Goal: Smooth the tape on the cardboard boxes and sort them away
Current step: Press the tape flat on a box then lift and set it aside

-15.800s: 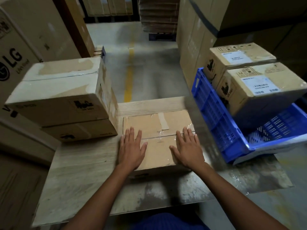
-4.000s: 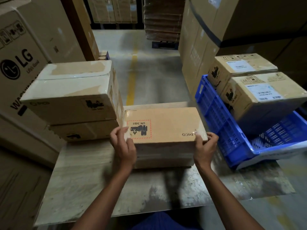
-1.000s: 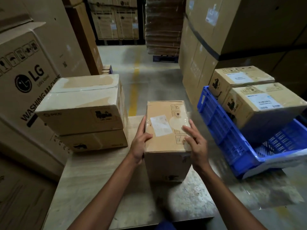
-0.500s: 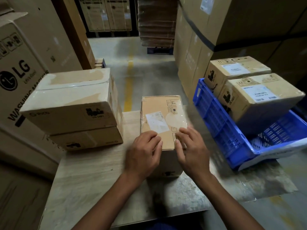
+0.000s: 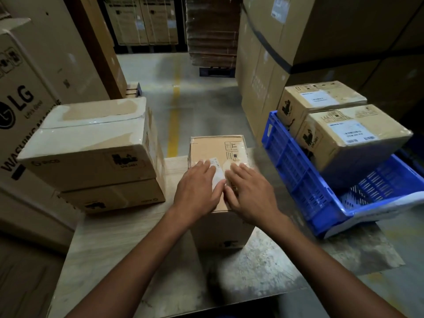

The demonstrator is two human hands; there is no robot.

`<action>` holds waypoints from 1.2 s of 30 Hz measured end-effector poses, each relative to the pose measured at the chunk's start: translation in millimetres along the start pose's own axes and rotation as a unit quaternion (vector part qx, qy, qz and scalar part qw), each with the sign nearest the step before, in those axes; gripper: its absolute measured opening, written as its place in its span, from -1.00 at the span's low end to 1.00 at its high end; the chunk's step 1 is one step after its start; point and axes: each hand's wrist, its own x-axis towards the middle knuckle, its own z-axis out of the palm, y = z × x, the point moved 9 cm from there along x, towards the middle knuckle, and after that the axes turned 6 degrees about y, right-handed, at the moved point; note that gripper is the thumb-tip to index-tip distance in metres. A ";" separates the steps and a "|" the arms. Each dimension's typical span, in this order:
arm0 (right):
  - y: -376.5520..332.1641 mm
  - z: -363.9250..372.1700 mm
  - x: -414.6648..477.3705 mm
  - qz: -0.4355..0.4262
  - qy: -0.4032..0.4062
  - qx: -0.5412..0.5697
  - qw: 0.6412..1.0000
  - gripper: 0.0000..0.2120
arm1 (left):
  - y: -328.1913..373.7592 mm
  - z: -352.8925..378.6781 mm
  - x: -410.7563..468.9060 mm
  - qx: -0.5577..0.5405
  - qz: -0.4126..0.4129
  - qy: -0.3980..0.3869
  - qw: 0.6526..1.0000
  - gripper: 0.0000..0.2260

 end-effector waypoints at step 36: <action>35.0 38.2 -15.0 0.329 -0.049 0.657 0.676 -0.54 | -54.2 38.2 -15.4 -0.665 -0.321 -0.056 0.672 -0.41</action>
